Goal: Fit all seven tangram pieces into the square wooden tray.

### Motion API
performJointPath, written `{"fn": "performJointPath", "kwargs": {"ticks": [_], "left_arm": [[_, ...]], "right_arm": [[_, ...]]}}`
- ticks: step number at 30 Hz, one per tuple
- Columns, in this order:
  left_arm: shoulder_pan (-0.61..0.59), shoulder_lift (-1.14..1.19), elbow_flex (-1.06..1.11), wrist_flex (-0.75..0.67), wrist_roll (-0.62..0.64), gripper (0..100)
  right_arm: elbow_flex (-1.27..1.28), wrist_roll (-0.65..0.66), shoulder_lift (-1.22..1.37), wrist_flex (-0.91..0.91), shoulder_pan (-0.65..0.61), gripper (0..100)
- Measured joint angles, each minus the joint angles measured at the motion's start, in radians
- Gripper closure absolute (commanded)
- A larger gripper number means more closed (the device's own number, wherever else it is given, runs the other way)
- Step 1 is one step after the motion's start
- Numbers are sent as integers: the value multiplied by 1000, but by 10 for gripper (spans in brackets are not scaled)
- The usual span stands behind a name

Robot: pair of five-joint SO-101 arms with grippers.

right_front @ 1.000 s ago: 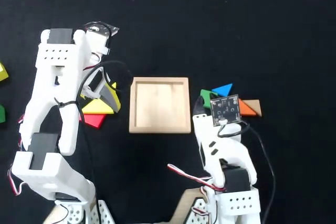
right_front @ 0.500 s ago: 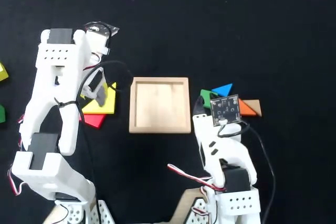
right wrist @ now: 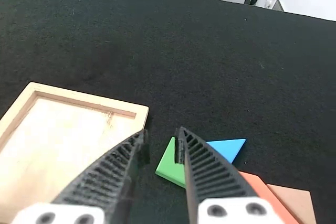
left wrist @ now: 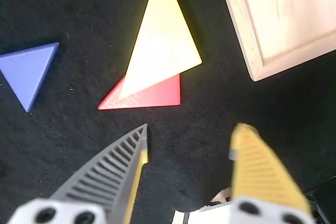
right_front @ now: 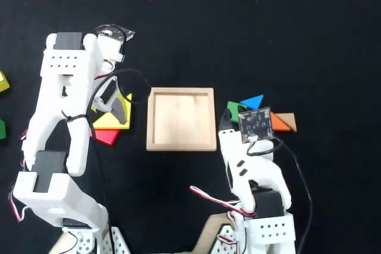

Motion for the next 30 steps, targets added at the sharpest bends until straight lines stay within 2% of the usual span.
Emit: {"fn": "performJointPath", "kwargs": {"ticks": [5,24,30], "left_arm": [[0,0,0,0,0,505],[0,0,0,-3,-66,507],[0,0,0,-114,-68,507]], "right_arm": [[0,0,0,0,0,900],[0,0,0,0,0,900],[0,0,0,0,0,900]]}}
